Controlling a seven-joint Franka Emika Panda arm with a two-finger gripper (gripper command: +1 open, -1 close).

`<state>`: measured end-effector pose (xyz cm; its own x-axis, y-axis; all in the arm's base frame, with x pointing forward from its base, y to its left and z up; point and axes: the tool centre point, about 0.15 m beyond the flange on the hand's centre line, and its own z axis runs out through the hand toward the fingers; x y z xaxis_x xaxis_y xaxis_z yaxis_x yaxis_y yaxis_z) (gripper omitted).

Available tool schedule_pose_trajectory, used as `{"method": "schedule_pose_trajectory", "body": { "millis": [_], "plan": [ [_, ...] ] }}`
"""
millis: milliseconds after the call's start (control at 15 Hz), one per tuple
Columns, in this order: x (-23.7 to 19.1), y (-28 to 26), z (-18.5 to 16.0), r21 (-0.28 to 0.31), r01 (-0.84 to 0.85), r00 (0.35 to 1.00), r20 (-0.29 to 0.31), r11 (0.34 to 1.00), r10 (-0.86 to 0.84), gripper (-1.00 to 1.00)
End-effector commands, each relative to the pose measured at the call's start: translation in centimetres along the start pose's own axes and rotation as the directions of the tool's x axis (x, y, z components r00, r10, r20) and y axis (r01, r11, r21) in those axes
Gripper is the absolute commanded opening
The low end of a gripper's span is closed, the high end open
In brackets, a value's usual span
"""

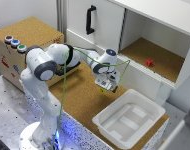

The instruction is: Take the yellow block and rotate it right

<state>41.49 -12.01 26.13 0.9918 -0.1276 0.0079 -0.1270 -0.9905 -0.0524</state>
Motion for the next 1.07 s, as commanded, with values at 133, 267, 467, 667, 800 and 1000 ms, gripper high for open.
{"method": "schedule_pose_trajectory", "body": {
  "millis": [133, 267, 467, 667, 800, 1000],
  "plan": [
    [2.3, -2.3, 1.6, -0.16, -0.544, 0.838, -0.065, 0.824, 0.541, -1.0],
    [2.2, -2.0, 1.1, -0.156, -0.664, 0.748, -0.118, 0.732, 0.653, -1.0],
    [0.9, -1.0, 0.9, -0.068, -0.823, 0.566, -0.166, 0.564, 0.807, -1.0],
    [-0.3, 0.3, 1.5, 0.025, -0.903, 0.421, -0.138, 0.429, 0.896, -1.0],
    [-1.1, 1.0, 2.7, 0.094, -0.936, 0.333, -0.064, 0.338, 0.941, -1.0],
    [-0.7, 0.3, 4.0, 0.097, -0.951, 0.293, -0.023, 0.294, 0.956, -1.0]
  ]
}}
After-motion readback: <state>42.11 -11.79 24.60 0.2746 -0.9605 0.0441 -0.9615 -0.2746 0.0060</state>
